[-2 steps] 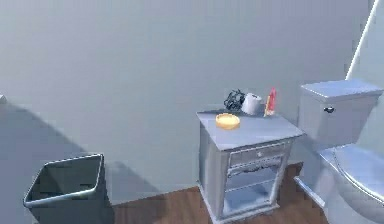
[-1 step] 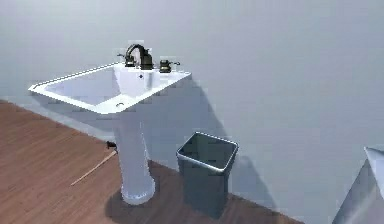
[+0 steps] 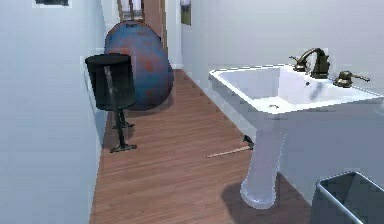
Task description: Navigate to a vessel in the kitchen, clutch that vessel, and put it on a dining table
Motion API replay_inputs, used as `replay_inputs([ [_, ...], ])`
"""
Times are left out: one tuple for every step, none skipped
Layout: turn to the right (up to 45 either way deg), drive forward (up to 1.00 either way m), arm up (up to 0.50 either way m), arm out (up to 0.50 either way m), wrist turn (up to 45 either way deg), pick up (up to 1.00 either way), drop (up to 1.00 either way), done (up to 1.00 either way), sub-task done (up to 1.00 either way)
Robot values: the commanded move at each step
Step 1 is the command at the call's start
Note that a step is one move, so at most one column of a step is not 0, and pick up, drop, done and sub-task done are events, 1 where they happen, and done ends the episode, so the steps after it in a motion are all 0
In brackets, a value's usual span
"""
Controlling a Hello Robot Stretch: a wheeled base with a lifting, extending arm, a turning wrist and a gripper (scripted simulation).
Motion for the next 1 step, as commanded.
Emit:
replay_inputs([
  [-3.0, 0.00, 0.00, 0.00, 0.0, 0.00, 0.00, 0.00, 0.00],
])
